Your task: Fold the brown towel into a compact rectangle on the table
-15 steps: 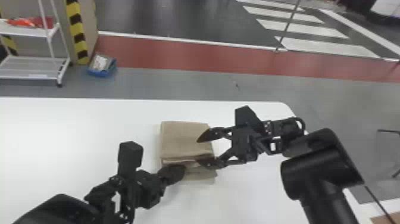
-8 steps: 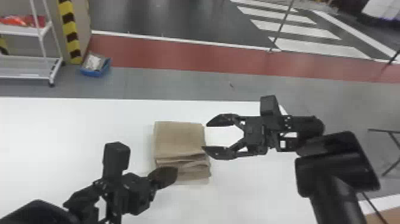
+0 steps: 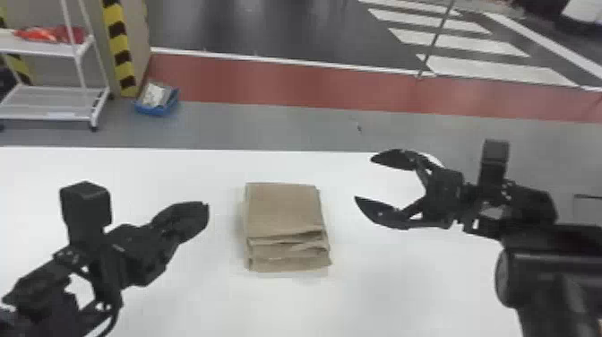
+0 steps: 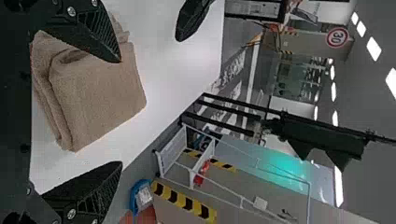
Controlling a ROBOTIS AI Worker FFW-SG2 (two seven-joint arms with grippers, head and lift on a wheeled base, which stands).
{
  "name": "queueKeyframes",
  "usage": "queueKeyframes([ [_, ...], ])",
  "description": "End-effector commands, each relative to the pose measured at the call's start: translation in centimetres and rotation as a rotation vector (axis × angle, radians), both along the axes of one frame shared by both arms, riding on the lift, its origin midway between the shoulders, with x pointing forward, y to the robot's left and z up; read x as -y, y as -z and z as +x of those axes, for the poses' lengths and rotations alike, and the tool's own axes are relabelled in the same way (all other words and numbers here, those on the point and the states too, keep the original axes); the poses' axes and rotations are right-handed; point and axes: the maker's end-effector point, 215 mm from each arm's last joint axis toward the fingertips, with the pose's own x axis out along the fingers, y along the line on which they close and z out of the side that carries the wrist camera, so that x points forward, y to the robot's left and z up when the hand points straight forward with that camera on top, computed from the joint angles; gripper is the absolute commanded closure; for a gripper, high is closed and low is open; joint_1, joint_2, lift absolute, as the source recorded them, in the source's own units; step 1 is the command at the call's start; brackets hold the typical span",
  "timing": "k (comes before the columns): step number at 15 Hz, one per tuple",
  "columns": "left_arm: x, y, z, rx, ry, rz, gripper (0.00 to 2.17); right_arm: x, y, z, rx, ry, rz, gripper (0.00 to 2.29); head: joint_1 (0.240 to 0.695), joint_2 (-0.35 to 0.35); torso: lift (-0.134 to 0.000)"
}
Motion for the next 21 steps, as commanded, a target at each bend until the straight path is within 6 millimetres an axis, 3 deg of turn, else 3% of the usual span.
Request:
queueKeyframes([
  [1, -4.9, -4.3, 3.8, 0.165, -0.137, -0.020, 0.04, 0.9, -0.1, 1.4, -0.003, 0.098, 0.064, 0.12, 0.695, -0.202, -0.124],
  [3, -8.0, -5.1, 5.1, 0.182, -0.228, -0.016, 0.04, 1.7, 0.7, 2.8, -0.067, 0.216, 0.181, 0.12, 0.695, -0.146, -0.124],
  [6, -10.1, -7.5, 5.4, 0.272, -0.370, 0.010, 0.04, 1.4, 1.1, 3.7, -0.046, 0.345, 0.272, 0.10, 0.677, -0.105, -0.124],
  [11, -8.7, -6.7, 3.6, 0.325, -0.469, 0.101, 0.04, 0.8, 2.0, 3.5, 0.004, 0.466, 0.305, 0.09, 0.671, -0.079, -0.124],
  [14, -9.3, -6.5, 1.9, 0.328, -0.535, 0.094, 0.04, -0.5, 2.1, 2.9, 0.038, 0.525, 0.368, 0.09, 0.687, -0.089, -0.124],
  [17, -9.8, -7.1, -0.2, 0.340, -0.572, 0.115, 0.04, -1.8, 2.2, 0.9, 0.068, 0.628, 0.416, 0.11, 0.695, -0.079, -0.124],
  [21, -10.2, -7.6, -0.2, 0.361, -0.607, 0.109, 0.04, -1.5, 3.2, -0.1, 0.042, 0.758, 0.408, 0.11, 0.695, -0.060, -0.124],
])
